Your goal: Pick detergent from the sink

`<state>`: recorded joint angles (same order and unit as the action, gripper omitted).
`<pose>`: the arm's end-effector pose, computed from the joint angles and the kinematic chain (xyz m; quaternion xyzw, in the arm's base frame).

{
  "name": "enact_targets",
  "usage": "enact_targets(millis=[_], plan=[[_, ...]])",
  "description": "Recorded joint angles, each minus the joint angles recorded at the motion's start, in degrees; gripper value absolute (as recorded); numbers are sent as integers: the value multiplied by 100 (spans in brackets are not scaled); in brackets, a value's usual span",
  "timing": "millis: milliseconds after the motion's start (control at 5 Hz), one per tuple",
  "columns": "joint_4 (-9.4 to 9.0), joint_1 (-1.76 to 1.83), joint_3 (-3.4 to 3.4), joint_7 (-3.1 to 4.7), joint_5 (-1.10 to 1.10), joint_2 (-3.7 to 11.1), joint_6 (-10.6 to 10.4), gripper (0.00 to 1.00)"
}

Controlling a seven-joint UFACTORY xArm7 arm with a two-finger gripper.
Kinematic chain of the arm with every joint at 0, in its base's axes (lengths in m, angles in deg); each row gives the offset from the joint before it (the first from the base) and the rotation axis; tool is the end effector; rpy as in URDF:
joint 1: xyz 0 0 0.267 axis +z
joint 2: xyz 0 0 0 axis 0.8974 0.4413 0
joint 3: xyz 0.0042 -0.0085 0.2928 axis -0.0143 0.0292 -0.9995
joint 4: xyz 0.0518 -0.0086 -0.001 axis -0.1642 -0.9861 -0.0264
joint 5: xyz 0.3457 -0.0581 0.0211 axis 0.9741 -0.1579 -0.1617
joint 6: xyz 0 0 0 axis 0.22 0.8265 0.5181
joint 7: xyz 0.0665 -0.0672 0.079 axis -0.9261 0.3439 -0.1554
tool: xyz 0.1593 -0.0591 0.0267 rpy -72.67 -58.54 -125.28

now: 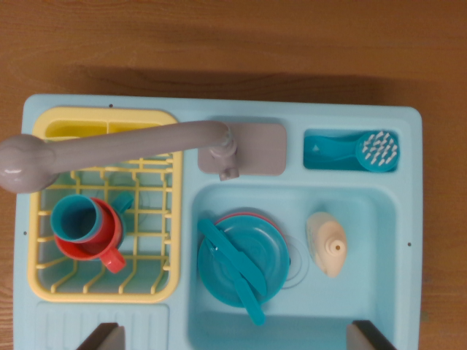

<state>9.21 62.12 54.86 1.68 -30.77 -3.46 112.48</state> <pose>0.4653 -0.0206 0.3873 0.9999 0.0072 0.0126 0.0060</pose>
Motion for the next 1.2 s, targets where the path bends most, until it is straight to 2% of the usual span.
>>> enact_targets(millis=[200, 400, 600, 800, 1000, 1200], plan=[[0, 0, 0, 0, 0, 0, 0, 0], [-73, -15, 14, 45, 17, 32, -100, 0], [-73, -15, 14, 45, 17, 32, -100, 0], [-173, -35, 32, 106, 41, 75, -235, 0], [-173, -35, 32, 106, 41, 75, -235, 0], [-292, -59, 55, 180, 69, 126, -398, 0]])
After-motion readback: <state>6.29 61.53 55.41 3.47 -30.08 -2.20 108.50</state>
